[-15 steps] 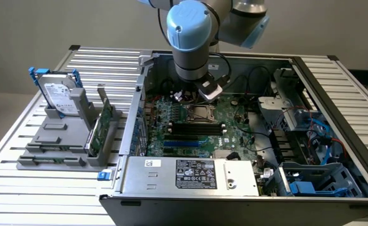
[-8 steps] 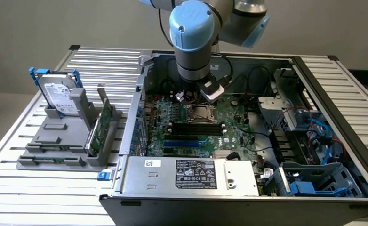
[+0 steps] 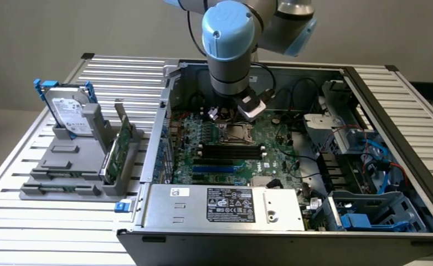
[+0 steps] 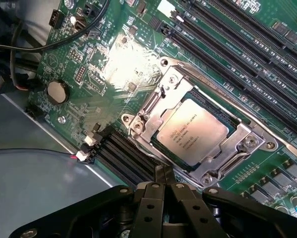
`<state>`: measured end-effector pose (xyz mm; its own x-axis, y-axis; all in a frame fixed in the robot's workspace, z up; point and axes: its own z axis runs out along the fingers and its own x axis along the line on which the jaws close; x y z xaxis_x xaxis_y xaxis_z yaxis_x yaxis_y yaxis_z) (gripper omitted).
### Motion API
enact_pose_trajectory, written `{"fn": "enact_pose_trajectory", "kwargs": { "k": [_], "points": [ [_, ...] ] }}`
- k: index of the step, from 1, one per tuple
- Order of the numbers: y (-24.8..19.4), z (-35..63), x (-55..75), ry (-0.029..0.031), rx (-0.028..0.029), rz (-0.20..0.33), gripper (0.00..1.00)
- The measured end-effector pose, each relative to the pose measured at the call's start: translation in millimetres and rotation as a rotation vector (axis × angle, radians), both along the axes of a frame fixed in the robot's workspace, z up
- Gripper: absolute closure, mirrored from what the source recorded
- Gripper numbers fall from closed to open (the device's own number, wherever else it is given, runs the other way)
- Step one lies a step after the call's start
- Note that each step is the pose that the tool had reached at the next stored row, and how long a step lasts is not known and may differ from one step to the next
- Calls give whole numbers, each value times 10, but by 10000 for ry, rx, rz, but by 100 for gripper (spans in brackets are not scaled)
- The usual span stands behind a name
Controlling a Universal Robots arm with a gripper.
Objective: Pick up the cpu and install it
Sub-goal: 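Install the first cpu locking lever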
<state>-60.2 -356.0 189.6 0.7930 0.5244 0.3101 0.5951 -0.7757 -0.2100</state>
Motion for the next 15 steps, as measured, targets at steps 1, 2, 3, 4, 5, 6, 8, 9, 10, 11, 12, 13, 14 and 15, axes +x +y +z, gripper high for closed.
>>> {"fn": "enact_pose_trajectory", "kwargs": {
  "k": [1,2,3,4,5,6,8,9,10,11,12,13,14,15],
  "points": [
    [0,-1,4,1,-13,-3,89],
    [-1,-6,25,3,-77,-17,89],
    [2,-6,30,5,-82,-28,89],
    [23,-8,34,4,-68,-39,89],
    [31,-9,34,2,-75,-44,89],
    [36,-6,34,8,-80,-48,89],
    [42,-6,33,10,-82,-54,89],
    [45,-6,33,11,-81,-57,89],
    [48,-5,34,12,-81,-60,89],
    [51,-4,34,12,-79,-63,89],
    [51,-2,34,14,-79,-65,89],
    [51,5,34,15,-78,-68,89],
    [52,18,33,20,-75,-69,89],
    [52,37,32,25,-71,-71,89]
  ]
}}
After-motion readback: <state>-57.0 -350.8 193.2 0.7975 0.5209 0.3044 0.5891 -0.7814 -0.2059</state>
